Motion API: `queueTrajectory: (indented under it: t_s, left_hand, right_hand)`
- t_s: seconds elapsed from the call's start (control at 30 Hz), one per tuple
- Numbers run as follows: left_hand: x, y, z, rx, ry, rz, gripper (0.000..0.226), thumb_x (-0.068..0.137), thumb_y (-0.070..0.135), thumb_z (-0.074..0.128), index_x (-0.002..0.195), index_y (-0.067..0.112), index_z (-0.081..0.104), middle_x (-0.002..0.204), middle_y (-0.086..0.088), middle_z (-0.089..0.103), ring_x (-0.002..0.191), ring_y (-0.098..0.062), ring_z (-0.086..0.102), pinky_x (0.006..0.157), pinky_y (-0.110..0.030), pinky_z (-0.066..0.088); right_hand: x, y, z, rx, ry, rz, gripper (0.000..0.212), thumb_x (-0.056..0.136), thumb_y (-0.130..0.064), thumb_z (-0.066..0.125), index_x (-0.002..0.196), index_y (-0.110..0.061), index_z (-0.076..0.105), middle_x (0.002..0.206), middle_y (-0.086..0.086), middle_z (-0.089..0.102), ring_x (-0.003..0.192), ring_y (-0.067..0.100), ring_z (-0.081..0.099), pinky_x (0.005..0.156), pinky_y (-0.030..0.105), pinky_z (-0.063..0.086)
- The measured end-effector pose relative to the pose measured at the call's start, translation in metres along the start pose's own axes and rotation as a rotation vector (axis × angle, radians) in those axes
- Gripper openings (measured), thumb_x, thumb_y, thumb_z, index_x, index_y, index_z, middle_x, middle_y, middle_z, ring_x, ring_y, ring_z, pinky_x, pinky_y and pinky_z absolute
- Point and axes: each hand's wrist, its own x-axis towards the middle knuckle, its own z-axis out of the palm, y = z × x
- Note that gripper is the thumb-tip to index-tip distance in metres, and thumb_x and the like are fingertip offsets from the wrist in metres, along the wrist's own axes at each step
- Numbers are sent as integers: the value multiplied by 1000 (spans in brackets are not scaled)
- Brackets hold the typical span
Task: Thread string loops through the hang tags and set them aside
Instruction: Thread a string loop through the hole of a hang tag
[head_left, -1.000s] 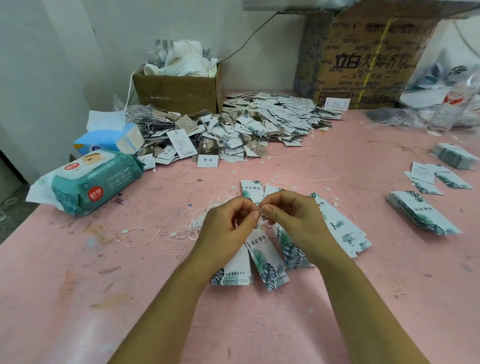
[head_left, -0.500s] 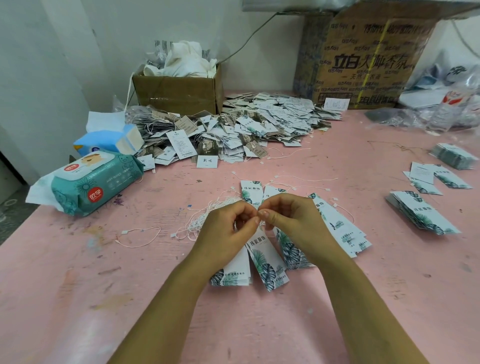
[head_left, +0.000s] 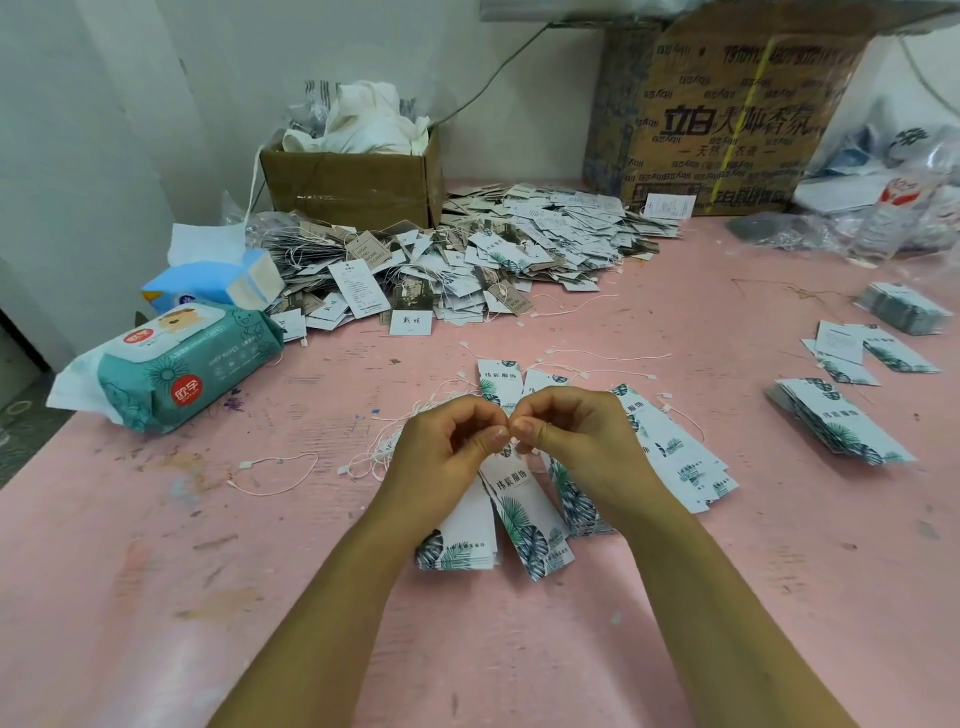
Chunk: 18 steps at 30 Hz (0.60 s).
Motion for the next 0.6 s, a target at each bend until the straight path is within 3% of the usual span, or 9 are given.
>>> queueTrajectory:
  t_s: [0.4,0.6]
  left_hand:
    - [1,1,-1,-43,41,11,31,80,-4,65,71,26,63,64,9,64,67,-11,59,69,-31,49]
    - [2,-3,-1,-63,49,10,27,83,2,65,75,27,64,67,8,64,71,-21,60,71,-37,49]
  right_hand:
    - [-1,-4,4,6,20,-31,16,75,8,67,71,-7,66,59,2,62,54,7,57,59,19,50]
    - [0,-3,8,14,69,-52,18,73,7,68,69,-10,68,57,-6,65,56,6,59,60,18,50]
